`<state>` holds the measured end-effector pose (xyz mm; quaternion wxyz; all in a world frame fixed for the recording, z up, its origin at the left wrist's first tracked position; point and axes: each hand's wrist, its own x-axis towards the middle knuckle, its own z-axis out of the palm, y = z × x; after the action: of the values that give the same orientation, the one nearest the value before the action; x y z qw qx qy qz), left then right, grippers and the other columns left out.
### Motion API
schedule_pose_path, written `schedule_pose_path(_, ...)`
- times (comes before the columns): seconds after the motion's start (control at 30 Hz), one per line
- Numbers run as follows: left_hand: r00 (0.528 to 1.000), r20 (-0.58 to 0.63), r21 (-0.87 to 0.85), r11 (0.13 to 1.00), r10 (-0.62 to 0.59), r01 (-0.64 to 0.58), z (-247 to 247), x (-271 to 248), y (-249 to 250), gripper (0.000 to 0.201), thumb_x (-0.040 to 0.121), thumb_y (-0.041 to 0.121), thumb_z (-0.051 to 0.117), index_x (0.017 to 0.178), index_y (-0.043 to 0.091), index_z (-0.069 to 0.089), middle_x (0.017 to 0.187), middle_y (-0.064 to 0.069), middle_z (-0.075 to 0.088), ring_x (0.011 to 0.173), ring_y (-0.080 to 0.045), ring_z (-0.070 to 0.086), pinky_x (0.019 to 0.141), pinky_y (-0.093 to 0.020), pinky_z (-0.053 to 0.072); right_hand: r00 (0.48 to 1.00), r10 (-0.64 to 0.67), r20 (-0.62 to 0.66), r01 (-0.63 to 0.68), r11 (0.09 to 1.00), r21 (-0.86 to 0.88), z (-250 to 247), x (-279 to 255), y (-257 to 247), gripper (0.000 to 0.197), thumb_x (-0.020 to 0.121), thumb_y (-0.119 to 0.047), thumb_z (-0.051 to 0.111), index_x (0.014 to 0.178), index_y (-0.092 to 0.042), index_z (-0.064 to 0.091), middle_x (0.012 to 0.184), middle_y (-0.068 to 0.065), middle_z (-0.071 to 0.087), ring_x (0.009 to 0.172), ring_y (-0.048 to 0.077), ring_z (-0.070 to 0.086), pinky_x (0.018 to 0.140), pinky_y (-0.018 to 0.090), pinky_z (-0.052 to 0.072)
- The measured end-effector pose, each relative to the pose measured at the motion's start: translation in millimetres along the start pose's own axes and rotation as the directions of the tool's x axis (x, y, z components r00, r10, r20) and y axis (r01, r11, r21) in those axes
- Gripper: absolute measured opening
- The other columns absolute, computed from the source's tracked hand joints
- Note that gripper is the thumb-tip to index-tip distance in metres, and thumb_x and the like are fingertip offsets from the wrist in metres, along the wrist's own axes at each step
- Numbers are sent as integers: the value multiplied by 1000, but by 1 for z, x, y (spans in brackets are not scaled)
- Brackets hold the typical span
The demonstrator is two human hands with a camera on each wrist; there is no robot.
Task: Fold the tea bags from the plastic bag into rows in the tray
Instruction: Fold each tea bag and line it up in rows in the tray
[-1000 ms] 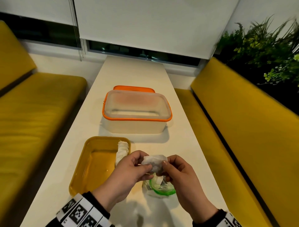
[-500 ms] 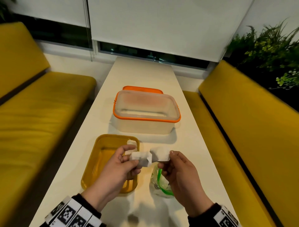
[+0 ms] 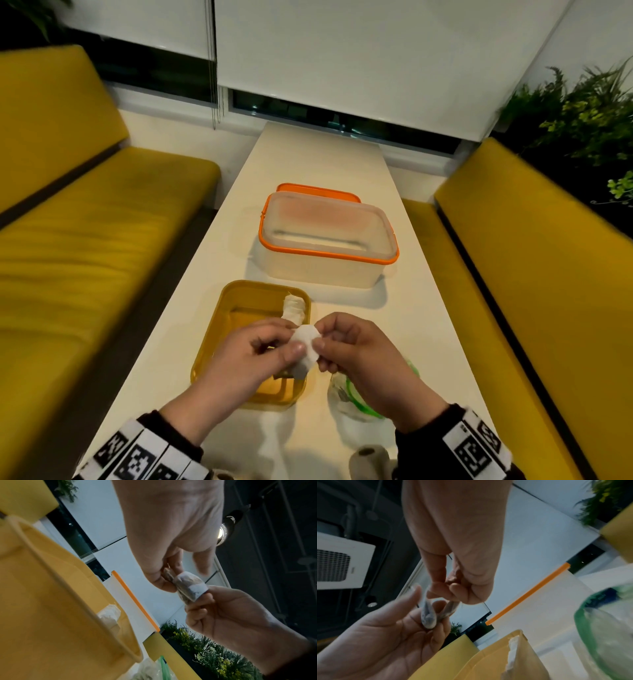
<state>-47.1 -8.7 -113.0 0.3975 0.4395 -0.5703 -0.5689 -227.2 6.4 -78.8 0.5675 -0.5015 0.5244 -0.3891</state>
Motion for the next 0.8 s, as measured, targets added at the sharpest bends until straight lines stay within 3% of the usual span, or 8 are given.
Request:
schedule_pose_path(0.07,994,-100,171,985,36,-19,0,1,2,6,70,26,79,69,21,76,95,12,69,88,-5,65,68,-12,50,998,-49,-35,41,981,-192,3,6,-5,9,85,-3,64,84,-12,63,64,1,61,56,9,56,58,23,44)
schedule_pose_path(0.1,986,-158,251,968,59,-18,0,2,2,7,73,20,78,66,22,76,91,18,68,85,-1,63,66,-11,48,994,-96,-45,77,945,-317,5,9,-8,9,84,-9,66,82,-17,63,66,-1,62,58,8,56,60,24,46)
schedule_pose_path(0.17,971,-224,315,949,83,-9,-1,5,0,7,74,16,77,68,19,75,85,18,68,80,2,61,65,-13,46,982,-187,-4,149,800,-581,9,15,-12,9,84,-22,68,79,-26,62,72,-6,63,66,7,55,64,25,47)
schedule_pose_path(0.23,965,-244,345,938,94,-4,-3,5,-2,6,73,17,78,69,17,74,84,13,67,77,-1,60,63,-10,43,968,-244,60,214,678,-703,14,20,-14,10,85,-25,66,78,-28,60,75,-9,61,70,7,54,66,24,46)
schedule_pose_path(0.33,959,-270,349,937,83,17,-6,4,-6,11,72,17,79,65,19,70,89,11,65,81,-3,59,62,-8,40,960,-263,96,245,627,-739,20,26,-15,2,87,-22,63,87,-24,63,79,-6,62,75,11,56,69,29,48)
schedule_pose_path(0.57,960,-278,305,951,31,58,-11,1,-12,8,74,17,77,69,13,72,85,11,65,79,-2,59,64,-14,43,969,-207,137,230,543,-808,28,32,-10,10,92,-25,56,97,-23,64,94,-1,68,85,15,59,75,35,52)
schedule_pose_path(0.67,954,-298,325,944,45,57,-17,1,-17,14,78,20,74,68,29,70,85,13,67,82,-1,60,69,-17,45,983,-119,138,179,484,-856,27,38,-4,13,93,-27,53,100,-24,64,100,1,67,90,19,59,79,37,52)
schedule_pose_path(0.8,952,-305,356,931,35,80,-26,0,-23,32,83,10,67,73,40,64,88,20,64,85,5,57,71,-6,40,989,59,138,105,387,-916,29,46,10,16,94,-29,51,103,-24,63,107,4,65,97,24,58,84,35,47)
